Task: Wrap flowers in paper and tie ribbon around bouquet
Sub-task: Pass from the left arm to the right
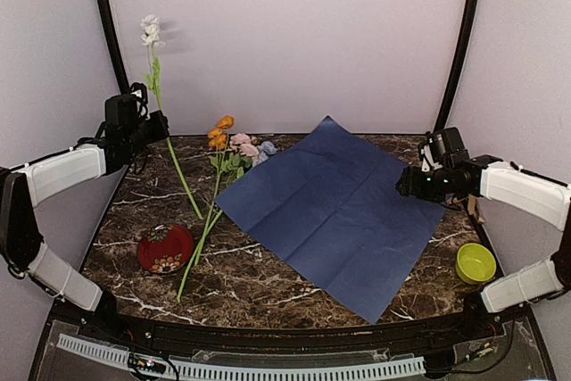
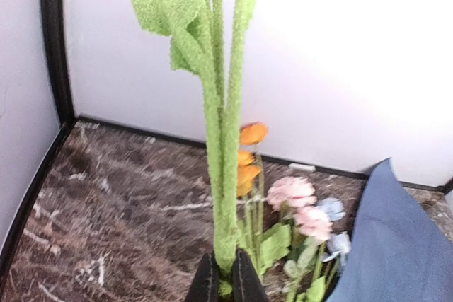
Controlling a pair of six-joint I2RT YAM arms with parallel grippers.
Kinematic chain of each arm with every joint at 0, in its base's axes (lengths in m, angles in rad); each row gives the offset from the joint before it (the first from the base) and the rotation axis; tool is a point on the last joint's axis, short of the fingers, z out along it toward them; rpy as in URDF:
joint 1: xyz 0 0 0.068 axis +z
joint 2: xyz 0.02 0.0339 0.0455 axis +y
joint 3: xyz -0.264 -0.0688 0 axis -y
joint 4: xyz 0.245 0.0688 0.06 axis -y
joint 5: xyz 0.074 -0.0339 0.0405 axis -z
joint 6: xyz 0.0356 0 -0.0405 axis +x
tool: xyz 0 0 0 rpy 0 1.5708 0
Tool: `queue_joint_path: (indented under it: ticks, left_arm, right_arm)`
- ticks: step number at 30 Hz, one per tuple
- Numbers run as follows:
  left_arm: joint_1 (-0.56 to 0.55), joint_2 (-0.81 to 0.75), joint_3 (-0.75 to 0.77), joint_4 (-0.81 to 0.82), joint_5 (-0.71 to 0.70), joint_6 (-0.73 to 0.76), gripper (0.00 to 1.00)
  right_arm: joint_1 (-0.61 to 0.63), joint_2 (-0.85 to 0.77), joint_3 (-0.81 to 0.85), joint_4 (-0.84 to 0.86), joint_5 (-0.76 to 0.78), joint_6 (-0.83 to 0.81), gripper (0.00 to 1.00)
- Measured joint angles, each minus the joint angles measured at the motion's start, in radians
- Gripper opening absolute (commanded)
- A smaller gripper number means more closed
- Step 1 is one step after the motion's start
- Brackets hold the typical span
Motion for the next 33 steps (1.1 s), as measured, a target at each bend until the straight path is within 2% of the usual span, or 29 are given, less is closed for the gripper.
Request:
queue_joint_path:
  ticks: [3, 6, 8, 12, 15, 20, 25, 30, 31, 33]
  left_arm:
    - [-0.091, -0.084, -0.035, 0.119, 0.017, 0.019, 0.0]
    - [-0.206, -0.146, -0.056, 0.236, 0.093, 0.003, 0.0]
    - [-0.281, -0.162, -0.06, 0.31, 0.15, -0.029, 0.0]
    - [-0.43, -0.143, -0.062, 0.443, 0.234, -0.088, 0.0]
    - [-0.539, -0.1, -0.062, 0.531, 0.286, -0.119, 0.0]
    - [-0.63, -0.031, -0.037, 0.578, 0.362, -0.143, 0.0]
    - [-0.639, -0.009, -0.026, 0.61, 0.396, -0.169, 0.0]
    - [-0.647, 0.0, -0.023, 0.638, 0.416, -0.192, 0.0]
    - [-0.649, 0.002, -0.023, 0.639, 0.418, -0.195, 0.0]
    - [-0.652, 0.003, -0.023, 0.639, 0.424, -0.201, 0.0]
  right_arm:
    - [0.041, -0.09, -0.026, 0.108, -0.075, -0.013, 0.67]
    - [0.103, -0.156, -0.04, 0.256, -0.196, -0.019, 0.7]
    - [0.168, -0.163, -0.034, 0.376, -0.294, -0.02, 0.76]
    - [0.315, -0.065, 0.071, 0.526, -0.446, -0.022, 0.93]
    - [0.441, 0.053, 0.208, 0.568, -0.484, -0.053, 0.93]
    - [0.551, 0.123, 0.297, 0.615, -0.512, -0.091, 0.71]
    - [0.557, 0.142, 0.309, 0.662, -0.53, -0.085, 0.54]
    - [0.555, 0.18, 0.319, 0.667, -0.526, -0.068, 0.43]
    - [0.555, 0.186, 0.319, 0.666, -0.518, -0.063, 0.36]
    - [0.555, 0.19, 0.319, 0.663, -0.506, -0.057, 0.17]
